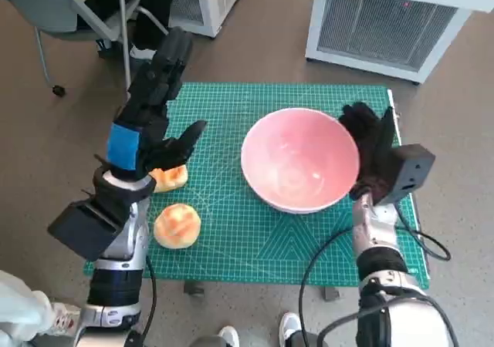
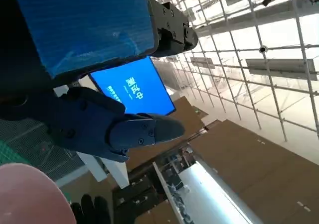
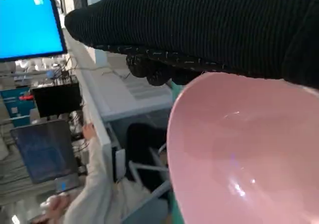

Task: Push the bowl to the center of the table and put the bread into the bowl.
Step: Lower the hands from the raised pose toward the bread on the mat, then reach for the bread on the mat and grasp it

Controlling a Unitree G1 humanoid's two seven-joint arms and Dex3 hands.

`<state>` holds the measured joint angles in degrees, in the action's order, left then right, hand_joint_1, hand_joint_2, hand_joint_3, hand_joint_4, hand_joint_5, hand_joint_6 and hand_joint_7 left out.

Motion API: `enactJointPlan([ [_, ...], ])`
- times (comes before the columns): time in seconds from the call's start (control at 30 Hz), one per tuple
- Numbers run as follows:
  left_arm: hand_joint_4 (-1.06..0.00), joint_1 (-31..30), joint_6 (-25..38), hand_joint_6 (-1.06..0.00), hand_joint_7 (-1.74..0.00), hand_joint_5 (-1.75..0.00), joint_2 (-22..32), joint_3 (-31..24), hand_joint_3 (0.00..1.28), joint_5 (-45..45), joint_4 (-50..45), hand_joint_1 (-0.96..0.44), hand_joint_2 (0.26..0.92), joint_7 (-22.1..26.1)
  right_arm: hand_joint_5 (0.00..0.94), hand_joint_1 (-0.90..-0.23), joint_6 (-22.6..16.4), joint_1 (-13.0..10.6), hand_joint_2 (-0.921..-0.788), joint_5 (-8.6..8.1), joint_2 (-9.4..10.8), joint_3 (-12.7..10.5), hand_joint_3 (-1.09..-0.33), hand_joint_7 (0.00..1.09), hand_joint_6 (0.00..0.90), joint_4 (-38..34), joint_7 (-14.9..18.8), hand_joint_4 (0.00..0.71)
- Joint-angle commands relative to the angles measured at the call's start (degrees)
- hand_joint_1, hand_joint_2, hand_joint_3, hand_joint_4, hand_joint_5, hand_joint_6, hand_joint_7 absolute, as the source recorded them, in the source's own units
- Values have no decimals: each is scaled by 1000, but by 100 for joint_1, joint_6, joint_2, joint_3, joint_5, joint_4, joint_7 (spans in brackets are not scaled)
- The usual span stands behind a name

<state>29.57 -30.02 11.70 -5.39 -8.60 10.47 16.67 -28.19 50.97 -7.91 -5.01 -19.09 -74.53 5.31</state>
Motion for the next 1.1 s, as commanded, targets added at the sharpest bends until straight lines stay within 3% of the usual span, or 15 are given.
enactJointPlan([
  [0.03,-204,-136,46,-303,-9,0,78,-46,359,94,-160,-522,921,-64,1,-479,232,90,-921,30,142,2,-881,249,107,-129,-52,198],
  [0.33,-198,-291,98,-304,-8,0,132,-84,362,198,-327,-528,921,-151,1,-500,414,264,-921,241,232,129,-887,228,119,-163,-230,199],
  [0.67,-199,-716,170,-293,-2,0,474,-327,370,147,-700,-540,921,-81,2,-513,257,397,-921,301,-24,221,-895,212,121,-52,-86,193],
  [0.8,-197,-836,230,-288,0,0,874,-496,373,233,-759,-540,921,51,2,-523,-138,464,-921,304,-90,274,-897,213,127,182,-41,191],
  [0.9,-194,-909,371,-284,0,0,1367,-633,376,391,-747,-538,921,238,5,-530,-688,426,-921,328,-114,365,-896,218,132,513,29,196],
  [0.97,-192,-953,486,-281,0,0,1659,-685,378,463,-727,-547,921,370,5,-526,-1054,381,-921,335,-120,432,-895,368,65,735,108,214],
  [1.1,-191,-1020,716,-275,0,0,2241,-746,381,752,-648,-568,921,585,8,-527,-1828,290,-921,363,-169,601,-892,496,16,1278,363,234],
])
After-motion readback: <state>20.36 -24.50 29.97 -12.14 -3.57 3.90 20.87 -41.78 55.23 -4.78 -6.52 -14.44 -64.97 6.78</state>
